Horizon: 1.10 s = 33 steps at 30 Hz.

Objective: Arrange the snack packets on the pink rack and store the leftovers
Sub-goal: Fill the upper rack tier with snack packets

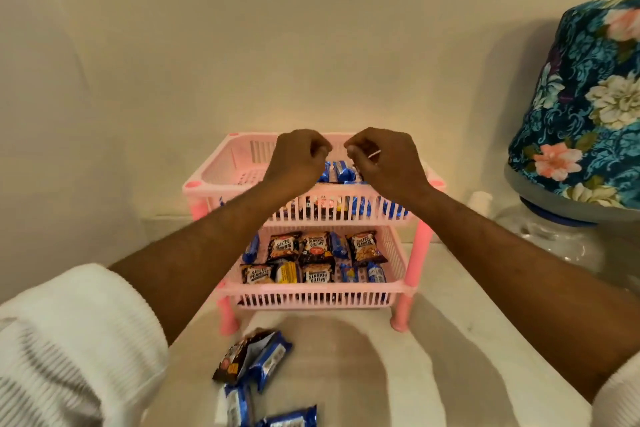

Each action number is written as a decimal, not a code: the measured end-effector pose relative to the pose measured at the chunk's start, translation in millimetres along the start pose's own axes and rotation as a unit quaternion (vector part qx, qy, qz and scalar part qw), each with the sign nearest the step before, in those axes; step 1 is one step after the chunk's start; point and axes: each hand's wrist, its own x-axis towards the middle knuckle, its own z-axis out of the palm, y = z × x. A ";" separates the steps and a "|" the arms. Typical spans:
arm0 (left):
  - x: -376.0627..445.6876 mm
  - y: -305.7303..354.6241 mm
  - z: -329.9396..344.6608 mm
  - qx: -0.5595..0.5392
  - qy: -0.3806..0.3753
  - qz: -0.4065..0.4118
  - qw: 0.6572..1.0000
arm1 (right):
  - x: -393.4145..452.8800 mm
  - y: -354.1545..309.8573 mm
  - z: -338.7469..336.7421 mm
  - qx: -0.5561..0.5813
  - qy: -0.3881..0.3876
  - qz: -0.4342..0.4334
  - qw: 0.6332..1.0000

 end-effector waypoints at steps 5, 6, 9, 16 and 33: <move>-81.4 22.3 1.1 -0.065 0.016 -0.008 0.998 | -76.8 -25.1 4.3 0.095 0.046 -0.044 0.993; -99.2 20.1 2.9 -0.062 0.011 -0.018 0.998 | -93.0 -26.9 8.0 0.105 0.036 -0.036 0.993; -151.7 2.4 8.6 -0.041 -0.016 -0.066 0.997 | -140.7 -29.2 22.9 0.125 -0.024 0.013 0.992; -288.5 -69.6 11.7 0.045 -0.080 -0.227 0.970 | -258.2 -31.5 65.1 0.150 -0.237 0.099 0.955; -448.6 -110.9 9.7 0.117 -0.124 -0.407 0.897 | -358.2 -46.5 133.5 0.046 -0.442 0.131 0.886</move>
